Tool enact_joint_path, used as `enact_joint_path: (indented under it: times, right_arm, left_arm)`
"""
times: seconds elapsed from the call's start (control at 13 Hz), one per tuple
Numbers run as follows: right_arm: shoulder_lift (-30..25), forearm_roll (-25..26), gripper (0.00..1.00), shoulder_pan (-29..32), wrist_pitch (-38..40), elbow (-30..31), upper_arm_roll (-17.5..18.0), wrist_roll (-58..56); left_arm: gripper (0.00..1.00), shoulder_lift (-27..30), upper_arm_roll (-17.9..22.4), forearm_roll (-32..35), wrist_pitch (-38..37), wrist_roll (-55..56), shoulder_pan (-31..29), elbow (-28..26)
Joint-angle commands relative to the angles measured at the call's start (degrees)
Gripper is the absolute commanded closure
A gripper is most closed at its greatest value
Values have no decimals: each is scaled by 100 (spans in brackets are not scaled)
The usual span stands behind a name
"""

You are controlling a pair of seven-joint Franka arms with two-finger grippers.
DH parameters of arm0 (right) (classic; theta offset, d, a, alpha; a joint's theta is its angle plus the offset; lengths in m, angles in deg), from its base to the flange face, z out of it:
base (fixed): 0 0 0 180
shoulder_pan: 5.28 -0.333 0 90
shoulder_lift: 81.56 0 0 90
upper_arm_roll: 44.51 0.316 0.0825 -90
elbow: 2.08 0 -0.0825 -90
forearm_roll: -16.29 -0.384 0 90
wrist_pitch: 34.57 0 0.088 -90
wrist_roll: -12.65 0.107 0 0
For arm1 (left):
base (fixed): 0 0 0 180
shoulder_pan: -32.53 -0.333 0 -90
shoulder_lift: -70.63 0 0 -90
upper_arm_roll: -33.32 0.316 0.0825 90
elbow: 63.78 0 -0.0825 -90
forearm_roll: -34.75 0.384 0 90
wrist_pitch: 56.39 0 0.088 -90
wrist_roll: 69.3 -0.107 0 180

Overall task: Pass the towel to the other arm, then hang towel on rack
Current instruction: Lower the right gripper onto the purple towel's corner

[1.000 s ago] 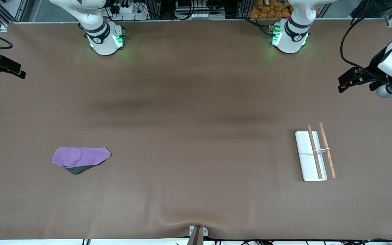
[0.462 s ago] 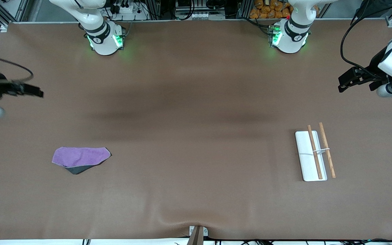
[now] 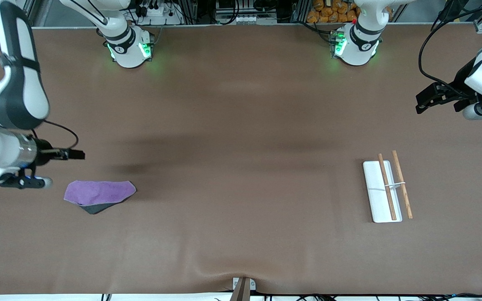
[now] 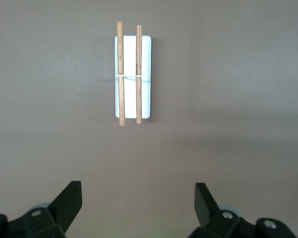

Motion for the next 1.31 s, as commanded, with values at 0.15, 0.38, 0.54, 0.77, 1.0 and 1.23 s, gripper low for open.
enact_joint_path:
  times: [0.15,0.38,0.54,0.77,1.0,1.23]
  right_arm:
    - [778,120,0,245,-1077,-200,-66,-694]
    - [1173,138,0,377,-1272,-366,-74,-1503]
    - [1271,85,0,535,-1526,-358,-83,-2040]
    - [1508,50,0,701,-1859,-358,-75,-3058]
    - [1675,-12,0,852,-2125,-332,-66,-3975]
    - [1842,-20,0,852,-2125,-305,-57,-3985]
  left_arm:
    - [0,-41,-7,-58,-103,-129,-24,111]
    - [0,-41,-7,-66,-103,-120,-24,102]
    - [0,-41,-7,-66,-103,-120,-24,102]
    - [0,-41,-7,-58,-103,-120,-33,93]
    - [0,-42,-7,-66,-103,-120,-33,93]
    - [0,-41,-7,-58,-103,-120,-42,93]
